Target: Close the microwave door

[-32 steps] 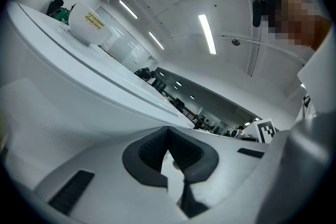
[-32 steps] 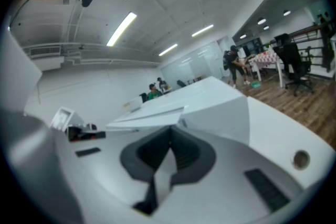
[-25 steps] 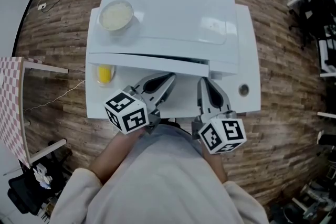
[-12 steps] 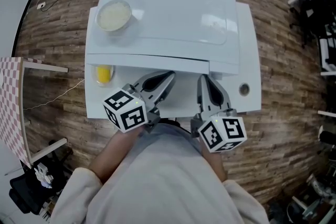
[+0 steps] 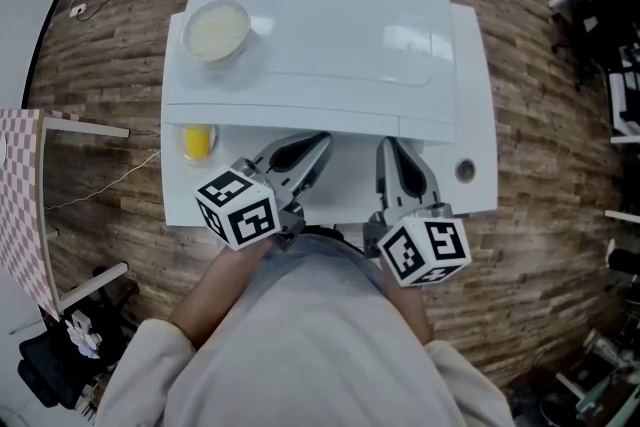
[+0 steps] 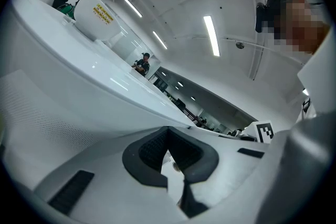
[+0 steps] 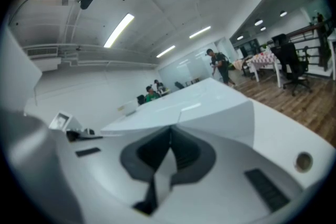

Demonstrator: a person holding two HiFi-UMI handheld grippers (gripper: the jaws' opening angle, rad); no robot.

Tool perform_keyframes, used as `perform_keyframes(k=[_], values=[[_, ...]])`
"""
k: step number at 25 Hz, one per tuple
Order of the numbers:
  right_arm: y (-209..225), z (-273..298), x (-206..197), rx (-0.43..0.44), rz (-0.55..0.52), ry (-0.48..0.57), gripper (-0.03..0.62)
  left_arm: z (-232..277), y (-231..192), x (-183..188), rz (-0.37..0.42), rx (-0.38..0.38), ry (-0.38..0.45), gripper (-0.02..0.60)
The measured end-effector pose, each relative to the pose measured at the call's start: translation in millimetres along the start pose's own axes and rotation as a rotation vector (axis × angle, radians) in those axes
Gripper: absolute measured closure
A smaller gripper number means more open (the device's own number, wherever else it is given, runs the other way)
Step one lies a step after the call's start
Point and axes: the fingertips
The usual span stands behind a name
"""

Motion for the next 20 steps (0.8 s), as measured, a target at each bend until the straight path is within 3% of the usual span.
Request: perform_keyframes(k=[20], values=[[3.1,-25.8,-3.1,0.004,-0.034,0.0,0.571,-4.0,27.7,-10.4,-0.003,-0.041,0.019,0.568]])
Point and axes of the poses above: the fingertips, and each gripper's own axes: z forward along the fingers, y to its right, x out of its top, and after that the axes turned 13 degrees about -x, right-handed
